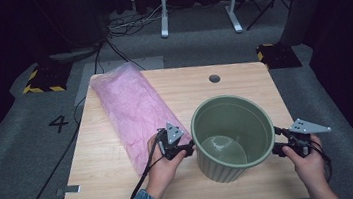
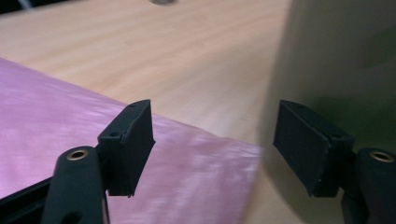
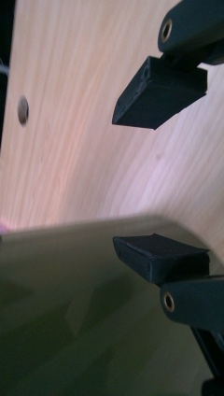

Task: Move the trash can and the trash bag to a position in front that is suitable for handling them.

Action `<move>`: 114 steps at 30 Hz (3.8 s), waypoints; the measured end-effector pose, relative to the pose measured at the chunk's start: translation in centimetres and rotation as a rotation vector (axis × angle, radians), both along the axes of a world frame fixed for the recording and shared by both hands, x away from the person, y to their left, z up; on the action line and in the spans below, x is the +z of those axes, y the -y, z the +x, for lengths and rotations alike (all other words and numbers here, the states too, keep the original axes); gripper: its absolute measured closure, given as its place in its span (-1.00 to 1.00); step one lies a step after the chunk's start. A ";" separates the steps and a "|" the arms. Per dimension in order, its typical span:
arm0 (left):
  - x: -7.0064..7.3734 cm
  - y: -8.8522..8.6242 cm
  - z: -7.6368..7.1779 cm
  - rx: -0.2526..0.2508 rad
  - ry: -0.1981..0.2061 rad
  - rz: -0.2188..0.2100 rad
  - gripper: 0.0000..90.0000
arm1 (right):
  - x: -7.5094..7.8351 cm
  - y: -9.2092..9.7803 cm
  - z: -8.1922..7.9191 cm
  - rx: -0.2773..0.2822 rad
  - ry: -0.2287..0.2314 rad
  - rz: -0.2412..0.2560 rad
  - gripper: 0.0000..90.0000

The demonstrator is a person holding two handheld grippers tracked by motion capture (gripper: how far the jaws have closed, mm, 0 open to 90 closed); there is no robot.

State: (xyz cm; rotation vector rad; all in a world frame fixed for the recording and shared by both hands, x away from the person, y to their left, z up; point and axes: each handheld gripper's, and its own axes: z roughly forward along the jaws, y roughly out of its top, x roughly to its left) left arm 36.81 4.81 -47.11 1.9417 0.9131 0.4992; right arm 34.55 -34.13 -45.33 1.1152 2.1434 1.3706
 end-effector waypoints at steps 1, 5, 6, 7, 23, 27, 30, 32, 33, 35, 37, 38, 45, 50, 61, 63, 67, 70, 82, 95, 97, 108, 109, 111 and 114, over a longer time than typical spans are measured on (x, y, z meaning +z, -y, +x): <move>0.1 0.0 -0.3 -0.007 0.011 0.019 -0.22 | -0.3 -0.2 0.0 0.011 -0.009 0.013 -0.20; 0.6 -0.4 -1.6 -0.010 0.013 0.039 -0.12 | -0.8 -1.0 -0.7 -0.008 -0.013 -0.013 -0.08; 0.7 -0.6 -2.1 -0.009 0.017 0.054 -0.11 | -0.8 -1.3 -1.0 -0.014 -0.016 -0.023 -0.08; 0.8 -0.8 -2.6 -0.009 0.021 0.066 -0.08 | -0.8 -1.7 -1.3 -0.018 -0.015 -0.033 -0.08; 0.7 -7.0 -5.5 0.122 0.028 0.082 -0.34 | -1.8 -5.0 -2.9 -0.010 0.077 -0.216 -0.24; 1.0 -9.3 -5.2 0.197 0.008 0.107 -0.37 | -2.2 -4.8 -2.6 -0.009 0.052 -0.336 -0.29; 0.8 -11.2 -4.7 0.242 -0.029 0.100 -0.37 | -2.8 -4.4 -2.1 -0.017 0.012 -0.373 -0.33; 0.5 -12.2 -4.3 0.262 -0.049 0.087 -0.42 | -3.6 -3.8 -1.8 -0.018 -0.037 -0.332 -0.34; 0.4 -12.7 -4.1 0.267 -0.056 0.087 -0.44 | -4.0 -3.4 -1.6 -0.018 -0.059 -0.319 -0.37; 0.1 -13.7 -3.7 0.294 -0.068 0.087 -0.46 | -4.6 -2.9 -1.3 -0.028 -0.078 -0.305 -0.40; -0.1 -14.8 -3.1 0.326 -0.077 0.075 -0.47 | -4.9 -2.4 -1.0 -0.041 -0.086 -0.272 -0.46; -0.1 -15.3 -2.7 0.341 -0.087 0.072 -0.48 | -4.9 -2.2 -0.9 -0.046 -0.085 -0.266 -0.46; -0.8 -18.1 0.1 0.442 -0.138 0.023 -0.48 | -5.0 -1.8 -0.4 -0.059 -0.109 -0.251 -0.50; -1.9 -18.4 2.1 0.476 -0.189 0.009 -0.43 | -5.0 -1.7 -0.3 -0.061 -0.125 -0.241 -0.51; -3.0 -16.6 5.6 0.497 -0.234 -0.006 -0.38 | -5.0 -1.7 -0.3 -0.062 -0.127 -0.239 -0.51; -3.0 -16.1 5.6 0.497 -0.228 0.023 -0.33 | -5.0 -1.7 -0.3 -0.062 -0.128 -0.239 -0.51; -3.2 -15.3 5.1 0.490 -0.184 0.092 -0.14 | -5.0 -1.7 -0.3 -0.063 -0.129 -0.238 -0.51; -3.2 -15.1 4.7 0.467 -0.176 0.080 0.19 | -5.0 -1.7 -0.3 -0.062 -0.129 -0.238 -0.51; -2.7 -16.5 1.8 0.289 -0.275 -0.077 0.91 | -5.0 -1.6 -0.3 -0.059 -0.130 -0.233 -0.51; -1.7 -19.4 -4.1 0.339 -0.227 0.006 0.61 | -5.0 -1.5 -0.3 -0.053 -0.131 -0.233 -0.51; -1.9 -19.9 -4.4 0.399 -0.222 -0.008 0.12 | -5.0 -1.5 -0.3 -0.053 -0.132 -0.232 -0.50; -3.3 -18.0 -1.1 0.484 -0.209 0.105 -0.56 | -5.0 -1.5 -0.3 -0.052 -0.131 -0.233 -0.51; -3.3 -17.8 -1.0 0.484 -0.210 0.101 -0.56 | -5.0 -1.5 -0.3 -0.052 -0.132 -0.233 -0.51; -3.3 -17.7 -0.7 0.461 -0.196 0.097 -0.42 | -5.0 -1.5 -0.3 -0.052 -0.131 -0.233 -0.51; -3.2 -17.6 -0.6 0.419 -0.172 0.091 0.12 | -5.0 -1.5 -0.3 -0.052 -0.132 -0.233 -0.51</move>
